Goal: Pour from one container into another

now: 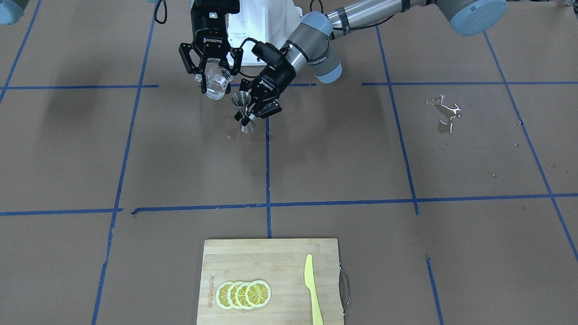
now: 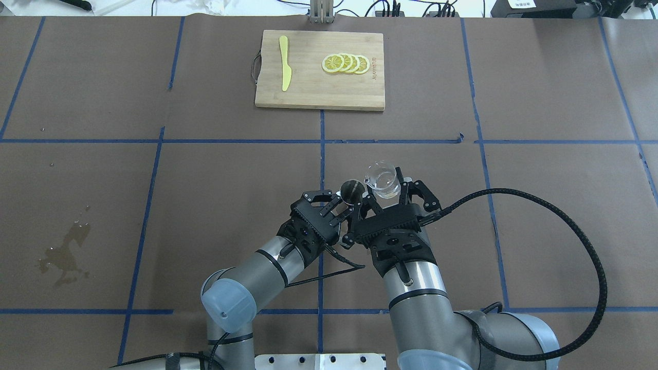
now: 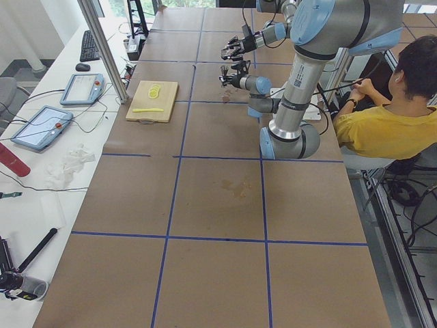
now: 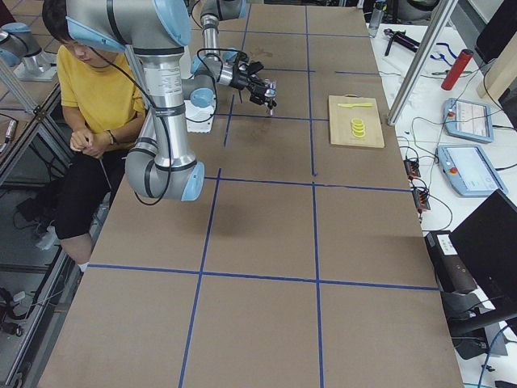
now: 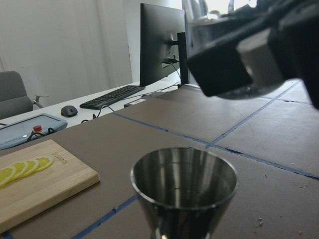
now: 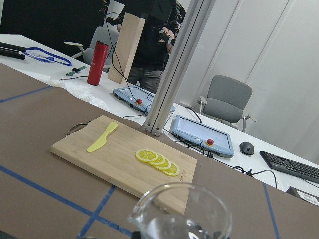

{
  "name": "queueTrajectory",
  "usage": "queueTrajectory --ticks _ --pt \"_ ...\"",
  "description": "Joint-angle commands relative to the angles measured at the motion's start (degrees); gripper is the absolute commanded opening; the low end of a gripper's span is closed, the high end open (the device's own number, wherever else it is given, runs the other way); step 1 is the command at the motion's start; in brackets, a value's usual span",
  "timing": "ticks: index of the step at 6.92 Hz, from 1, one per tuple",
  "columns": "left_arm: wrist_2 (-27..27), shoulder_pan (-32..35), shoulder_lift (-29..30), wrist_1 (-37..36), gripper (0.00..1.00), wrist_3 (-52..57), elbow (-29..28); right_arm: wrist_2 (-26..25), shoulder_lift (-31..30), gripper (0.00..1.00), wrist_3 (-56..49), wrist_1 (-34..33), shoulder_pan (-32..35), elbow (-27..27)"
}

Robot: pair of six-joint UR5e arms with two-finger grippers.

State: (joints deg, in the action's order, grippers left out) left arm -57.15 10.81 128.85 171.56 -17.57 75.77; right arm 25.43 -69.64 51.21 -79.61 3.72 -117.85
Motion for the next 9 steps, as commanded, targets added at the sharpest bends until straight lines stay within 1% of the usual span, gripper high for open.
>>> queueTrajectory --ticks 1,3,4,9 --pt "0.0 0.0 0.1 0.0 0.0 0.0 0.0 0.0 0.0 0.0 -1.9 -1.3 0.1 -0.2" --pt "0.1 0.0 0.1 0.0 0.0 -0.1 0.0 -0.1 0.0 0.0 -3.7 -1.8 0.2 -0.2" --pt "0.1 0.0 0.1 0.0 0.0 -0.1 0.0 -0.1 0.1 0.0 -5.1 -3.3 0.2 -0.2" --pt "0.1 0.0 0.4 0.0 0.0 -0.1 0.0 -0.8 0.1 0.0 -12.8 -3.4 0.1 -0.2"
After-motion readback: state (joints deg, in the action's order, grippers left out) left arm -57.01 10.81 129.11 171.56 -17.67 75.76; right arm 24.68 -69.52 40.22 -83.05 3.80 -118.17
